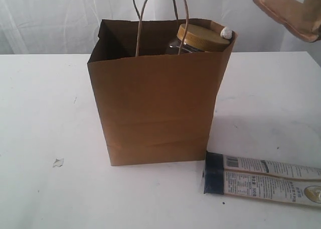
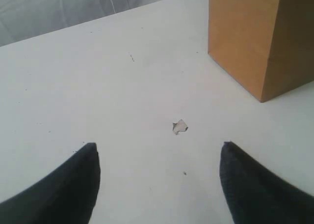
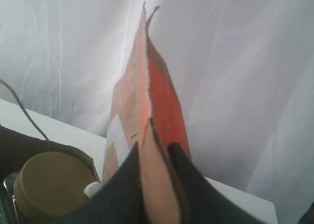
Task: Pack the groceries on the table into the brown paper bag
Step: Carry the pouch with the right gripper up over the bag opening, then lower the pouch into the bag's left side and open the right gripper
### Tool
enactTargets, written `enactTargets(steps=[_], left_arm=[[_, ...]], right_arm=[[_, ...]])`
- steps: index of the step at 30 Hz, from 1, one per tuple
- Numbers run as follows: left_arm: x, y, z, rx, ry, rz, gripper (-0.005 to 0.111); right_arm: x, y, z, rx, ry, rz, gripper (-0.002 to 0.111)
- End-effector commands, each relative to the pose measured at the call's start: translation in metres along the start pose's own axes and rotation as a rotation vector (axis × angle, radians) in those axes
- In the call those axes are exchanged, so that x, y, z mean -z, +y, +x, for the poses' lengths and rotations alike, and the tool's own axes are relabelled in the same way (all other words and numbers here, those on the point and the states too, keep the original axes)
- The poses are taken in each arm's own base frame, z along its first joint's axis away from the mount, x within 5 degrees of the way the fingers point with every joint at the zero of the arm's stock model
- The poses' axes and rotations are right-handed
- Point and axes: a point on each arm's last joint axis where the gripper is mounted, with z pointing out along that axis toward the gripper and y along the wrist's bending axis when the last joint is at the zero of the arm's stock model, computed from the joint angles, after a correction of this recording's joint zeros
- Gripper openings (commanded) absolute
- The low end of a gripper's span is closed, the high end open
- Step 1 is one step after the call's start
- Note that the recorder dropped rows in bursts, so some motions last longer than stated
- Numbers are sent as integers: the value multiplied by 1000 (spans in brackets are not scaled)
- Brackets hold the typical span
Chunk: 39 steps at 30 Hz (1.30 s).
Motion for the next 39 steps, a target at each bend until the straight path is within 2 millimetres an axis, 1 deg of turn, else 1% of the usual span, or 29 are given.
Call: enactTargets(steps=[1, 6, 11, 14, 18, 23, 29, 39], left_arm=[[0, -1, 1, 15, -5, 5, 71], [0, -1, 1, 15, -5, 5, 71], [0, -1, 1, 15, -5, 5, 71], [0, -1, 1, 15, -5, 5, 71], [0, -1, 1, 15, -5, 5, 71], [0, -1, 1, 15, -5, 5, 71], [0, -1, 1, 15, -5, 5, 71], [0, -1, 1, 15, -5, 5, 71]], right_arm=[[-2, 7, -19, 22, -119, -41, 0], [-17, 21, -21, 58, -128, -99, 0], [-35, 36, -16, 91, -103, -151, 0], [-42, 45, -14, 96, -102, -183, 0], [-46, 57, -15, 101, -115, -228, 0], [-43, 70, -17, 105, -132, -279, 0], [-39, 83, -29, 101, -166, -337, 0], [-51, 119, -32, 127, -125, -444, 0]])
